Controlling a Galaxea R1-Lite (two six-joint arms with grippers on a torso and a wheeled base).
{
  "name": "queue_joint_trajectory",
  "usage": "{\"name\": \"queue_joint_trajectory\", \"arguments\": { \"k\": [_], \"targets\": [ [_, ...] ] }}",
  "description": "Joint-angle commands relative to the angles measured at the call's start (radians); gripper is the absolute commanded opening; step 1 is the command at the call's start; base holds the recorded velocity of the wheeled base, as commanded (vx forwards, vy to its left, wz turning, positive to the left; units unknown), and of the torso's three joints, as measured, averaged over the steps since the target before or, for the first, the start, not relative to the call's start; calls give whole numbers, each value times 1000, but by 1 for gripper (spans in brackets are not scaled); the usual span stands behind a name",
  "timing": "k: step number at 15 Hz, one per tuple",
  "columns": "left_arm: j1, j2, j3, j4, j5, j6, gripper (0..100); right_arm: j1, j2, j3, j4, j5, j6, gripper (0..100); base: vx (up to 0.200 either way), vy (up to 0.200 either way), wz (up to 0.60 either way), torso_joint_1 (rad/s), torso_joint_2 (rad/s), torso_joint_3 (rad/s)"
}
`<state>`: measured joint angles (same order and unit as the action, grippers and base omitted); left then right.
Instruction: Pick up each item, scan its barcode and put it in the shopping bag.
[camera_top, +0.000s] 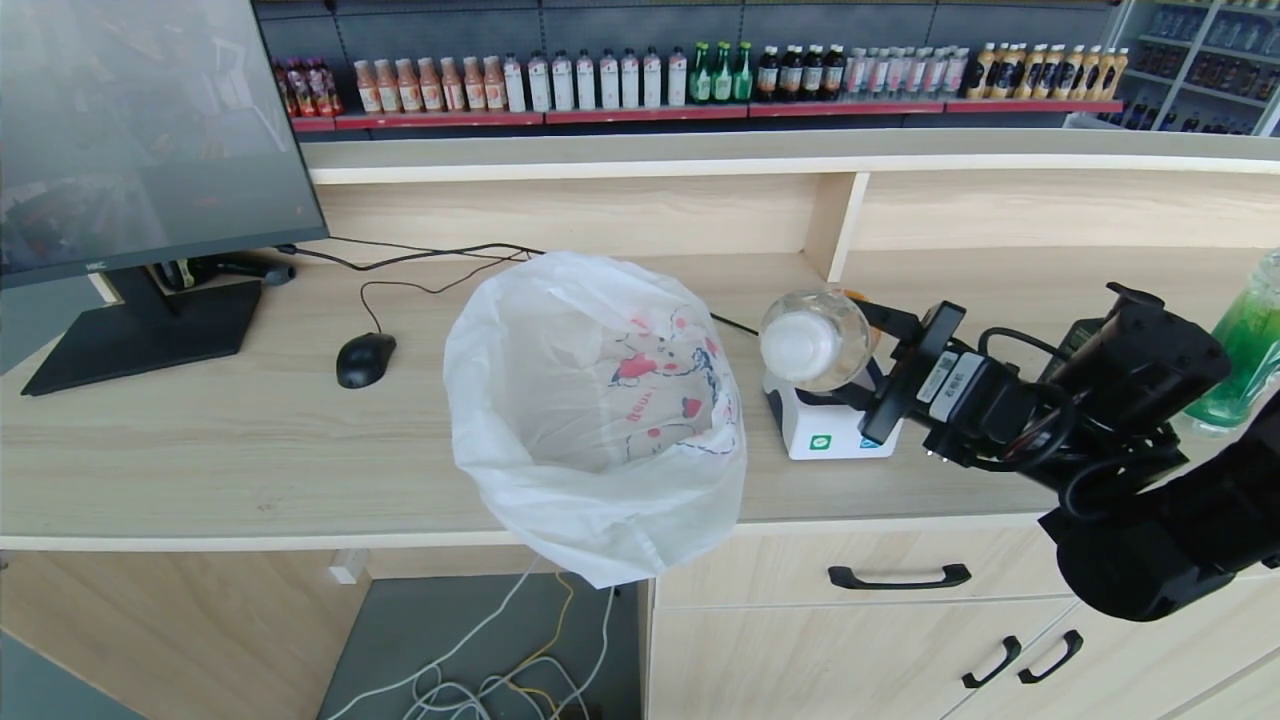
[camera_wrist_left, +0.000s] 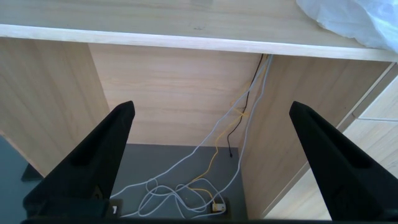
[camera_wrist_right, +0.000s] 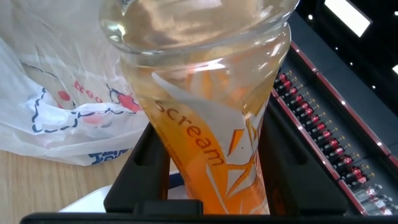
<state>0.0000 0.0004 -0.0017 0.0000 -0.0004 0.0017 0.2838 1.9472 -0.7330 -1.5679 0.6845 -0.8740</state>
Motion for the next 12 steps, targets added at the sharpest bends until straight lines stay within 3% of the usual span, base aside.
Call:
{"name": "queue_joint_trajectory", "arguments": {
  "k": [1, 7, 12],
  "targets": [
    [0, 0, 0, 0, 0, 0, 100, 1, -7, -5, -3, 1, 3, 0, 0, 0, 0, 0, 0, 0],
    [0, 0, 0, 0, 0, 0, 100, 12, -27, -45, -3, -60, 69, 0, 0, 0, 0, 0, 0, 0],
    [0, 0, 0, 0, -1, 0, 100, 66, -93, -66, -3, -272, 224, 0, 0, 0, 0, 0, 0, 0]
  ]
}}
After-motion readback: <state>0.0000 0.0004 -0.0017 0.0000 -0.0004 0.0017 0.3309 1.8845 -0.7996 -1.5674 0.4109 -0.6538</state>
